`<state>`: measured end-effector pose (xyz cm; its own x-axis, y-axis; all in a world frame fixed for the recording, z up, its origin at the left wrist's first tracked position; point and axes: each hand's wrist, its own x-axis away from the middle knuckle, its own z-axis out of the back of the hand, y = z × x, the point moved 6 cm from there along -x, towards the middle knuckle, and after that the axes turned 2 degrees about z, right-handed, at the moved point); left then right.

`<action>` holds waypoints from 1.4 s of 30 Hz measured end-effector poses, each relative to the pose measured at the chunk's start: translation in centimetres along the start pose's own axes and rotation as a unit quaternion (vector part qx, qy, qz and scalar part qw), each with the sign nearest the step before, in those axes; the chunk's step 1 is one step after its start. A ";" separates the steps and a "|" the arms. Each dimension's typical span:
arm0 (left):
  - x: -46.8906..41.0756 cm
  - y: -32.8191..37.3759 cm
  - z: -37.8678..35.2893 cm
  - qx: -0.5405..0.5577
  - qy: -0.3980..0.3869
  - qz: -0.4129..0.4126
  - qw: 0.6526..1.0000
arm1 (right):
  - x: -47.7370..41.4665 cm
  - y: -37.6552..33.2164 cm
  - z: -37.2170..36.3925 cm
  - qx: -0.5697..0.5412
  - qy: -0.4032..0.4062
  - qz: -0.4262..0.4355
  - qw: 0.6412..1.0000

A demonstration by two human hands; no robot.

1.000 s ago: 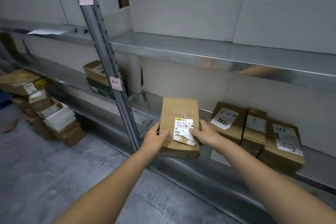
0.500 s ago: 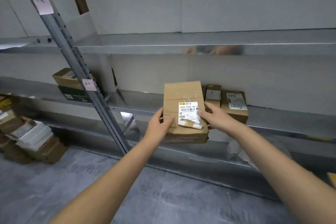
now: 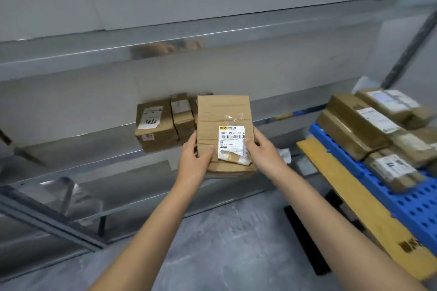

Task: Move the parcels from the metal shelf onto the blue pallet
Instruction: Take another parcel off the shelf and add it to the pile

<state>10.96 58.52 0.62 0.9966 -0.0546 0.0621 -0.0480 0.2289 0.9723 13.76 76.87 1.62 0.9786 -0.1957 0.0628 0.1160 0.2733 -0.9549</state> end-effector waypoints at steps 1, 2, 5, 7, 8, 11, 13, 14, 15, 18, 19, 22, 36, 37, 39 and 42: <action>0.4 0.0 -1.1 0.006 -0.011 -0.002 1.000 | 0.6 0.4 1.0 -0.002 0.014 -0.009 1.000; 0.8 0.0 -2.4 0.012 -0.026 -0.004 1.000 | 1.2 0.9 2.3 0.000 0.031 -0.016 0.999; 2.2 0.1 -6.0 0.009 -0.071 -0.007 0.997 | 3.1 2.6 5.7 0.010 0.077 -0.034 0.996; 2.9 0.4 -8.3 0.009 -0.094 -0.014 0.995 | 4.4 3.7 7.6 0.007 0.096 -0.045 0.994; 3.2 0.7 -9.5 0.007 -0.104 -0.018 0.994 | 5.0 4.2 8.7 0.006 0.108 -0.050 0.993; 4.2 2.2 -13.6 -0.010 -0.126 -0.037 0.991 | 6.8 5.7 12.8 -0.009 0.146 -0.062 0.987; 5.0 3.2 -16.8 -0.021 -0.141 -0.048 0.989 | 8.2 6.7 16.0 -0.027 0.171 -0.070 0.982; 5.5 3.6 -18.6 -0.026 -0.149 -0.051 0.987 | 8.9 7.2 17.7 -0.035 0.180 -0.077 0.980; 6.0 3.8 -20.4 -0.027 -0.158 -0.053 0.986 | 9.5 7.9 19.4 -0.038 0.189 -0.083 0.978; 7.4 4.6 -25.6 -0.024 -0.177 -0.047 0.983 | 10.7 10.4 24.2 -0.039 0.210 -0.099 0.972; 8.0 4.8 -27.6 -0.020 -0.179 -0.042 0.983 | 10.9 11.3 26.1 -0.040 0.213 -0.100 0.971; 9.6 5.6 -33.1 0.000 -0.183 -0.025 0.983 | 11.5 13.4 31.6 -0.030 0.219 -0.104 0.970; 17.7 9.5 -56.3 0.015 -0.252 -0.016 0.967 | 17.4 20.6 54.9 0.018 0.271 -0.111 0.956; 18.0 9.8 -57.6 0.019 -0.257 -0.014 0.966 | 17.6 21.1 56.1 0.019 0.278 -0.113 0.954; 18.4 10.3 -60.1 0.019 -0.268 -0.014 0.963 | 18.0 21.9 58.5 0.016 0.293 -0.117 0.949; 18.5 11.0 -63.7 0.007 -0.279 -0.028 0.960 | 18.0 23.3 61.6 0.024 0.310 -0.120 0.943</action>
<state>33.18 121.90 -1.88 0.8064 -0.5795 0.1176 -0.0008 0.1978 0.9802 44.53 137.76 -1.61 0.6375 -0.7663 0.0798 0.3443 0.1906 -0.9193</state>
